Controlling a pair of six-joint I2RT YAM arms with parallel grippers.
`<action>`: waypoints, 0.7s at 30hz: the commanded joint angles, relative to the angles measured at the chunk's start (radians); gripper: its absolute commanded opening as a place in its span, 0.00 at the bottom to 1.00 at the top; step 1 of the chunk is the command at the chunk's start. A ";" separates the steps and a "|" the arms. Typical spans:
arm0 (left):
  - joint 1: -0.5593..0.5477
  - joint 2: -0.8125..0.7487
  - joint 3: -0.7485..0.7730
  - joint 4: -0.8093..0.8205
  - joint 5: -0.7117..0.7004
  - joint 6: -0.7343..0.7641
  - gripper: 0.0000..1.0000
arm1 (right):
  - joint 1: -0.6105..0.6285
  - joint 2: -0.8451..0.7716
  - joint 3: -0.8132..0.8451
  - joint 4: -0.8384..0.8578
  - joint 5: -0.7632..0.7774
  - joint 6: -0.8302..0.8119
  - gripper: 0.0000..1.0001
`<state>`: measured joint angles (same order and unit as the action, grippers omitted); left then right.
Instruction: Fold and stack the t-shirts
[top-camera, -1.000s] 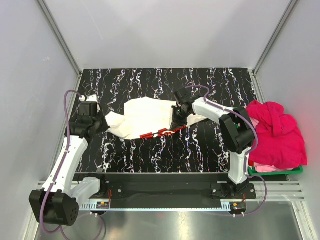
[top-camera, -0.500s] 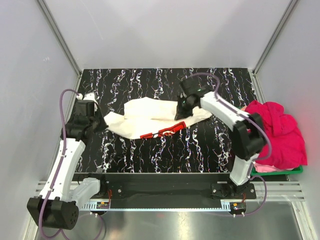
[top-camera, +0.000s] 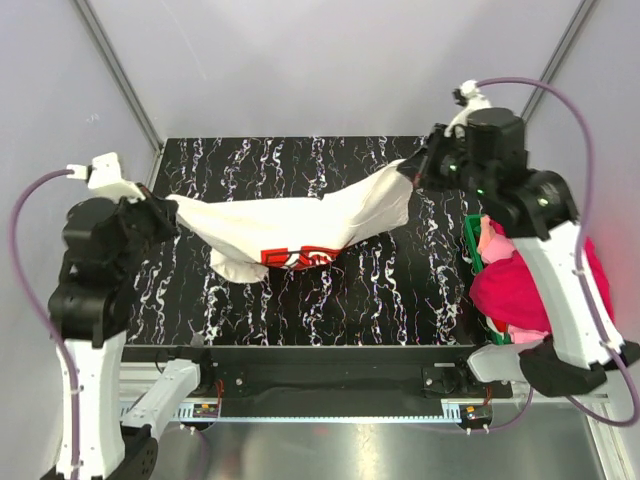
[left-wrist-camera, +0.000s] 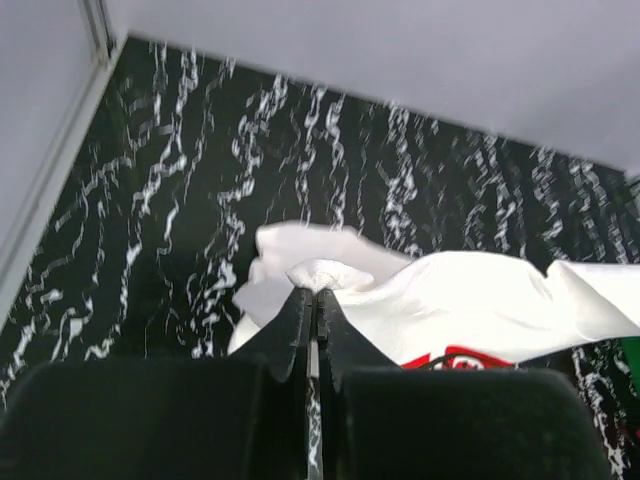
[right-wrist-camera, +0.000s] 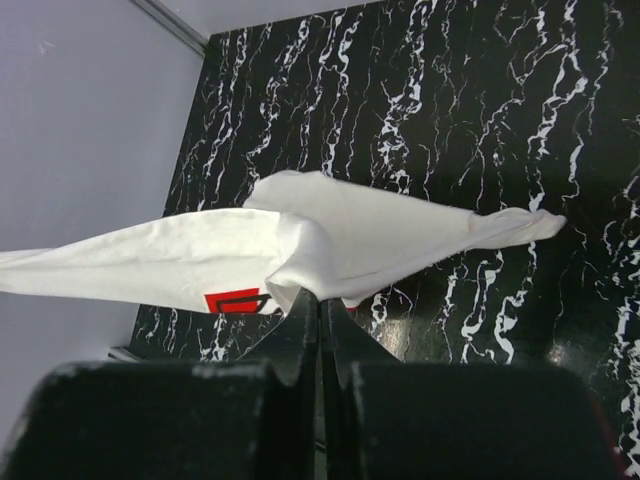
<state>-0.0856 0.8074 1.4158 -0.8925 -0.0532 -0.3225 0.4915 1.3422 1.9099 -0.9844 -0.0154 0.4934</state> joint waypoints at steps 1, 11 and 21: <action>0.004 -0.094 0.084 0.062 0.038 0.052 0.00 | -0.001 -0.119 0.038 -0.017 0.097 -0.009 0.00; -0.020 -0.194 0.420 0.093 0.023 0.154 0.00 | -0.001 -0.458 0.038 0.228 0.137 -0.205 0.00; -0.092 -0.059 0.557 0.145 -0.151 0.223 0.00 | 0.001 -0.119 0.460 0.196 0.256 -0.386 0.00</action>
<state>-0.1463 0.6258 1.9751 -0.7849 -0.0834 -0.1478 0.4915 0.9474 2.2749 -0.7685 0.1352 0.2138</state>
